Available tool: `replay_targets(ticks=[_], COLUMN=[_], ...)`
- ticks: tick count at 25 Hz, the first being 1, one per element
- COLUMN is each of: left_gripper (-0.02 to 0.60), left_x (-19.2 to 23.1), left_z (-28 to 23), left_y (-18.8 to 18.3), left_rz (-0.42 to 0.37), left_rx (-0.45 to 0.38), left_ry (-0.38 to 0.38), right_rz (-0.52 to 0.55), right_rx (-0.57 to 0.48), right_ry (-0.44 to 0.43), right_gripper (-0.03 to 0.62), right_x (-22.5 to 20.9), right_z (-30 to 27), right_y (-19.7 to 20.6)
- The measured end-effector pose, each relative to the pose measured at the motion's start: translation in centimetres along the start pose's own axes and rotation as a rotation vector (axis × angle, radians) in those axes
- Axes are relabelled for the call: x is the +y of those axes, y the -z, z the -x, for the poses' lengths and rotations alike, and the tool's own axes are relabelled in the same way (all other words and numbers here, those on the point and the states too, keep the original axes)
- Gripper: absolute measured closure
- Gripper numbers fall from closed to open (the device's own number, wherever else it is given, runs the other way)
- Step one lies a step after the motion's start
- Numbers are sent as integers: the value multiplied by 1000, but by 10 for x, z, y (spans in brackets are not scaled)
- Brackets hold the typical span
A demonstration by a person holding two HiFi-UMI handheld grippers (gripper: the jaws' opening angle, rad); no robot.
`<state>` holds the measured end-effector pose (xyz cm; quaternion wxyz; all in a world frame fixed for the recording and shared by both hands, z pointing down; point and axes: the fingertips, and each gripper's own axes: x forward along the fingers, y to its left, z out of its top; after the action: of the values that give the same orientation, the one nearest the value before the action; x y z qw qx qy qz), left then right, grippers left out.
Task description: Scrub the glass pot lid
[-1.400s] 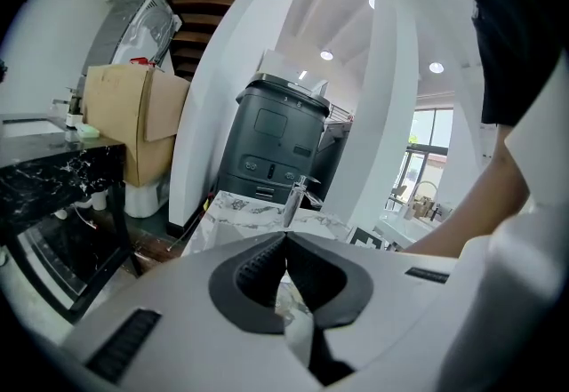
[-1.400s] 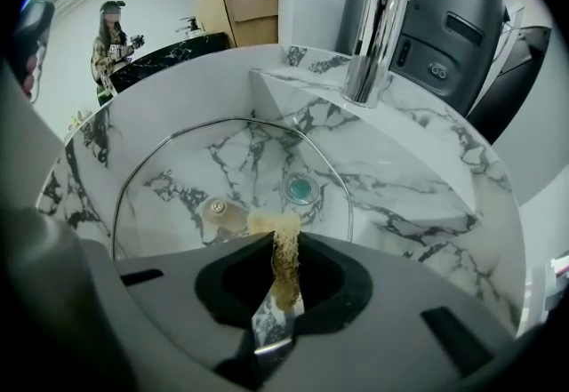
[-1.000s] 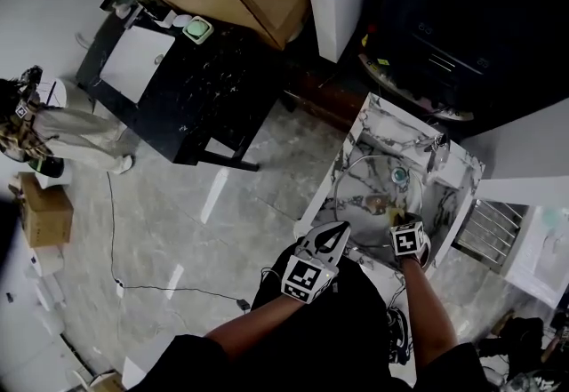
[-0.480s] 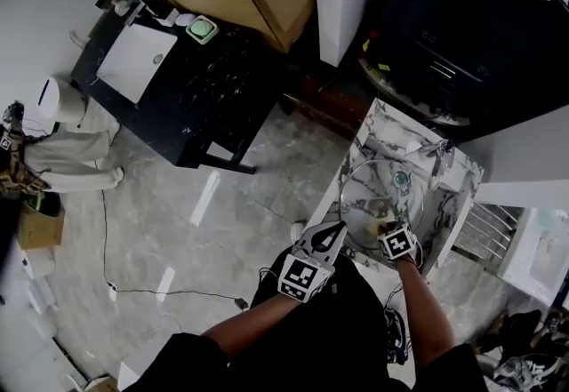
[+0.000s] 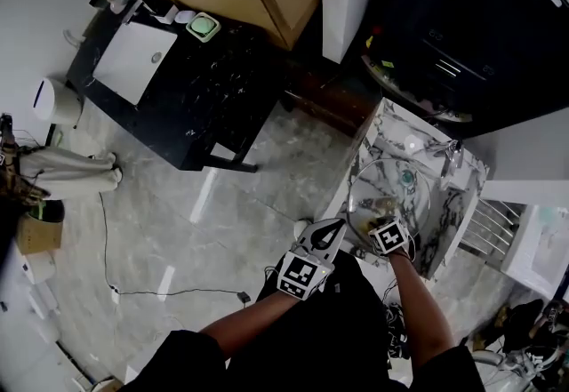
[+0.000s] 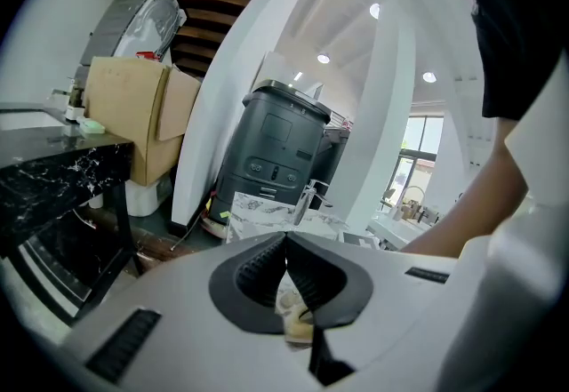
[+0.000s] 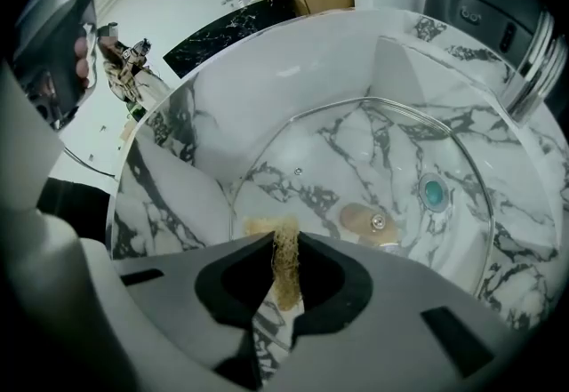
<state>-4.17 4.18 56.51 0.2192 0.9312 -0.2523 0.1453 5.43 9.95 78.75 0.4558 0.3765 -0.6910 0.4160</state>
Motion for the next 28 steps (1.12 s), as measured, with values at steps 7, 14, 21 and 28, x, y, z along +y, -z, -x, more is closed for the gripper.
replay_targets(ticks=[7, 14, 21, 28], left_gripper=[566, 565, 565, 565], left_x=[6, 23, 27, 21], left_z=[1, 10, 10, 3], left_y=[-5, -9, -29, -50], left_rz=[-15, -22, 2, -154], left_rx=[4, 9, -33, -63], left_ry=[47, 61, 95, 106], right_rz=[-11, -130, -235, -339], right_rx=[-5, -55, -224, -432], right_ry=[10, 73, 188, 243], right_gripper=[534, 534, 534, 534], right_x=[7, -18, -20, 10], right_z=[-5, -4, 58, 141], right_y=[-35, -47, -50, -53])
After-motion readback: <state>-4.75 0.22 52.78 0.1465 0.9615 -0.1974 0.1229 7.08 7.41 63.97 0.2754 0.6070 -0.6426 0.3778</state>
